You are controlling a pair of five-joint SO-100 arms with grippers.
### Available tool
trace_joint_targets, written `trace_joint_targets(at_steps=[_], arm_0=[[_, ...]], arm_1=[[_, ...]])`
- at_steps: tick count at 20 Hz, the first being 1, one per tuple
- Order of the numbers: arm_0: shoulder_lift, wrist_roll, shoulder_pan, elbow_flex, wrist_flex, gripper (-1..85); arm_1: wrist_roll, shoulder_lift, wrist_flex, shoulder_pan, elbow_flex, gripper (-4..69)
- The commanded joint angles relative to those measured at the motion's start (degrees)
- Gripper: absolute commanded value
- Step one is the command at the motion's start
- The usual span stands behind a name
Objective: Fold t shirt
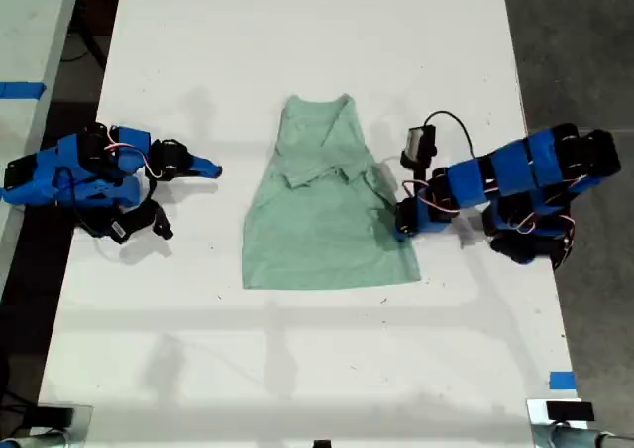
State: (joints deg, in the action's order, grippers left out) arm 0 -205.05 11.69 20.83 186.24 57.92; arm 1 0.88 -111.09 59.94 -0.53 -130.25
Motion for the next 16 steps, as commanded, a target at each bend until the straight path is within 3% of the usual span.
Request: trace_joint_targets(at_steps=[1, 3, 6, 16], arm_0=[[-0.7, 0.4, 0.4, 2.4, 0.1, -0.3], [-0.7, 0.4, 0.4, 2.4, 0.1, -0.3], [-0.7, 0.4, 0.4, 2.4, 0.1, -0.3], [-0.7, 0.4, 0.4, 2.4, 0.1, -0.3]], arm_1=[[2.2, -4.4, 11.3, -1.8, 7.5, 0.4], [4.7, -5.8, 19.2, -2.8, 15.6, 0.3], [8.5, -4.9, 24.3, -3.6, 27.0, 0.3], [16.3, 37.4, 23.7, 2.6, 72.5, 0.3]])
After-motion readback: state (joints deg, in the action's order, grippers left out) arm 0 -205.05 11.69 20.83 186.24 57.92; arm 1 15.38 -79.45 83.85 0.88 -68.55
